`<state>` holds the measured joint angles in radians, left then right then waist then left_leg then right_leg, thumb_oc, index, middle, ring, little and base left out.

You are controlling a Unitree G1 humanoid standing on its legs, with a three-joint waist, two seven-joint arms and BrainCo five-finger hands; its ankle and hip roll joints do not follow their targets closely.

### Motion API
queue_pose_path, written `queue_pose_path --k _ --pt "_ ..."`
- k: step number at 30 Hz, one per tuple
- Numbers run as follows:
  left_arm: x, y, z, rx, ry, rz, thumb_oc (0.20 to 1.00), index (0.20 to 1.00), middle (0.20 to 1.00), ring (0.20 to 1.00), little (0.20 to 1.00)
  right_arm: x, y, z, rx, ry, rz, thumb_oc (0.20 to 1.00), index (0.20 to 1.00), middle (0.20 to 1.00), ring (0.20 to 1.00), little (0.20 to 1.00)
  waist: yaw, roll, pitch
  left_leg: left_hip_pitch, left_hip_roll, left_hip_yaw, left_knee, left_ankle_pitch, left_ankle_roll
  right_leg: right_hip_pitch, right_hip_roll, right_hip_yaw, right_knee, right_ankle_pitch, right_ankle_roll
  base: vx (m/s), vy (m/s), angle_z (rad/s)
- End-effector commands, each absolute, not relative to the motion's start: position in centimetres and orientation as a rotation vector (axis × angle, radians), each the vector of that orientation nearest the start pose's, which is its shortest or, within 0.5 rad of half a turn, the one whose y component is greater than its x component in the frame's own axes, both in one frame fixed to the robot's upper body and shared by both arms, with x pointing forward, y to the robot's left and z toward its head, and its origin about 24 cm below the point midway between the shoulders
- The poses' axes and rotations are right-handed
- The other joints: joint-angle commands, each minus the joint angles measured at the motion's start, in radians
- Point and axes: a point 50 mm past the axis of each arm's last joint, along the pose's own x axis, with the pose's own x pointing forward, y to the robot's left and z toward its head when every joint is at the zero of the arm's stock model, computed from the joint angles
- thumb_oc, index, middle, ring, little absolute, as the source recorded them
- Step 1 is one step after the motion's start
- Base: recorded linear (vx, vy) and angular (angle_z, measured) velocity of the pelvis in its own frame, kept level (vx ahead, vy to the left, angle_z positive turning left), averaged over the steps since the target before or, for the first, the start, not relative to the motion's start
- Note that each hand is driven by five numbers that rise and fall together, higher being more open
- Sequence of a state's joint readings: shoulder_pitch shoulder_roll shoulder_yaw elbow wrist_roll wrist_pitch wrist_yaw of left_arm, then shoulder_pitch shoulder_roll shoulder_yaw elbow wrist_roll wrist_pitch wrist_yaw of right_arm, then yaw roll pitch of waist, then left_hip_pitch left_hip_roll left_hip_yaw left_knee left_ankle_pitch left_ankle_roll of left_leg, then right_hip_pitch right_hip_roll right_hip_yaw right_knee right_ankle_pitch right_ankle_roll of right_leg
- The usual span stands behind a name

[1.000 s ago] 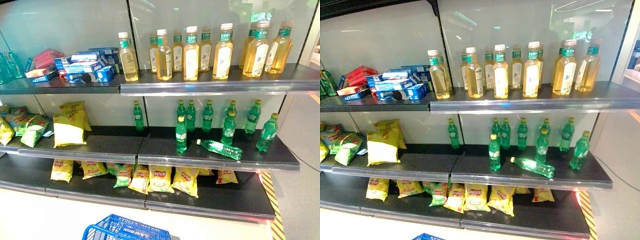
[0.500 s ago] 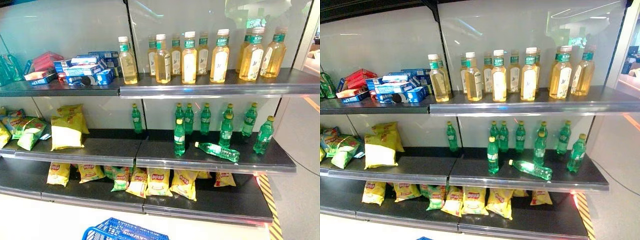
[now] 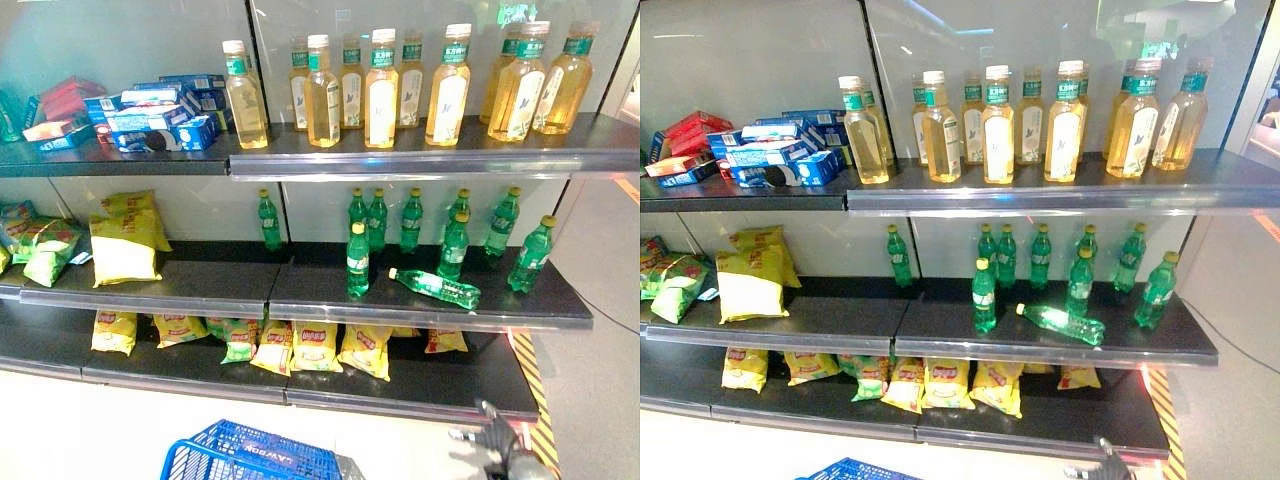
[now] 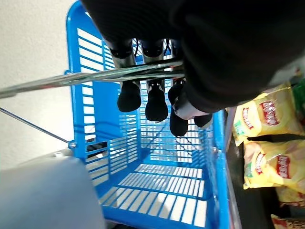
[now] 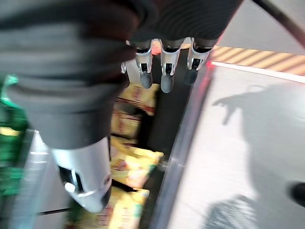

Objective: Pick up the snacks into the basket

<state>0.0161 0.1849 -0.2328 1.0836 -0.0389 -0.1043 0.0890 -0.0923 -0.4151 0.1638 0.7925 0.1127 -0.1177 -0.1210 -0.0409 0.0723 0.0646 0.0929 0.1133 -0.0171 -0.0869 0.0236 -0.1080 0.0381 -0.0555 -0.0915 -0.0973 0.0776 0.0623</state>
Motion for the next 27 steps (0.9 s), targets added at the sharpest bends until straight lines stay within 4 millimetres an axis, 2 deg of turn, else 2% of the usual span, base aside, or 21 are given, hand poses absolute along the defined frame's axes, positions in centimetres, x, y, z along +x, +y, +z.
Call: queue_pose_path --k 1,2,3,4,8,15,24,27 --pt "16.3 22.7 -12.5 0.285 0.786 0.115 0.2 0.2 0.2 0.2 0.2 25.3 -25.5 -4.1 -0.365 0.39 -0.158 1.0 1.0 1.0 1.0 1.0 -0.007 -0.09 0.005 -0.032 -0.064 -0.01 0.013 -0.039 0.033 0.012 -0.051 -0.022 0.092 -0.151 0.067 -0.01 -0.003 0.03" --pt "17.4 22.7 -11.6 0.26 0.721 0.129 0.2 0.2 0.2 0.2 0.2 25.9 -25.6 -3.4 -0.379 0.363 -0.154 1.0 1.0 1.0 1.0 1.0 -0.005 -0.089 0.008 -0.034 -0.064 -0.011 0.013 -0.039 0.033 0.01 -0.052 -0.023 0.095 -0.152 0.067 0.0 0.0 0.0" --pt "17.4 22.7 -11.6 0.26 0.721 0.13 0.2 0.2 0.2 0.2 0.2 25.9 -25.6 -3.4 -0.379 0.363 -0.154 1.0 1.0 1.0 1.0 1.0 -0.006 -0.089 0.009 -0.034 -0.064 -0.011 0.013 -0.039 0.033 0.01 -0.053 -0.024 0.095 -0.152 0.067 -0.04 -0.003 0.03" --pt "19.6 22.3 -9.3 0.211 0.57 0.125 0.2 0.2 0.2 0.2 0.2 26.8 -25.6 -1.8 -0.398 0.293 -0.151 1.0 1.0 1.0 1.0 1.0 -0.002 -0.088 0.021 -0.043 -0.064 -0.015 0.013 -0.036 0.032 0.001 -0.055 -0.027 0.101 -0.151 0.068 -0.06 -0.002 0.05" --pt "21.3 22.1 -7.0 0.183 0.447 0.106 0.2 0.2 0.2 0.2 0.2 27.9 -25.9 -0.1 -0.427 0.233 -0.153 1.0 1.0 1.0 1.0 1.0 0.002 -0.087 0.034 -0.056 -0.065 -0.022 0.015 -0.032 0.033 -0.015 -0.058 -0.031 0.112 -0.151 0.069 -0.04 0.004 0.06" --pt "23.0 21.2 -5.8 0.187 0.393 0.083 0.2 0.2 0.2 0.2 0.2 28.8 -25.4 1.3 -0.431 0.176 -0.136 1.0 1.0 1.0 1.0 1.0 -0.005 -0.089 0.022 -0.044 -0.065 -0.022 0.008 -0.037 0.034 0.006 -0.061 -0.036 0.097 -0.151 0.071 0.0 0.004 0.01" --pt "23.5 21.1 -5.5 0.218 0.385 0.079 0.2 0.2 0.2 0.2 0.2 28.5 -24.9 2.1 -0.452 0.129 -0.105 1.0 1.0 1.0 1.0 1.0 -0.018 -0.09 0.018 -0.024 -0.065 -0.011 0.003 -0.046 0.036 0.021 -0.065 -0.031 0.087 -0.148 0.073 0.0 0.0 0.0" --pt "23.9 21.1 -5.2 0.22 0.371 0.086 0.2 0.2 0.2 0.2 0.2 28.8 -24.3 3.4 -0.472 0.066 -0.076 1.0 1.0 1.0 1.0 1.0 -0.021 -0.091 0.023 -0.022 -0.066 -0.005 0.003 -0.047 0.037 0.021 -0.066 -0.028 0.085 -0.147 0.074 0.0 0.0 0.0"
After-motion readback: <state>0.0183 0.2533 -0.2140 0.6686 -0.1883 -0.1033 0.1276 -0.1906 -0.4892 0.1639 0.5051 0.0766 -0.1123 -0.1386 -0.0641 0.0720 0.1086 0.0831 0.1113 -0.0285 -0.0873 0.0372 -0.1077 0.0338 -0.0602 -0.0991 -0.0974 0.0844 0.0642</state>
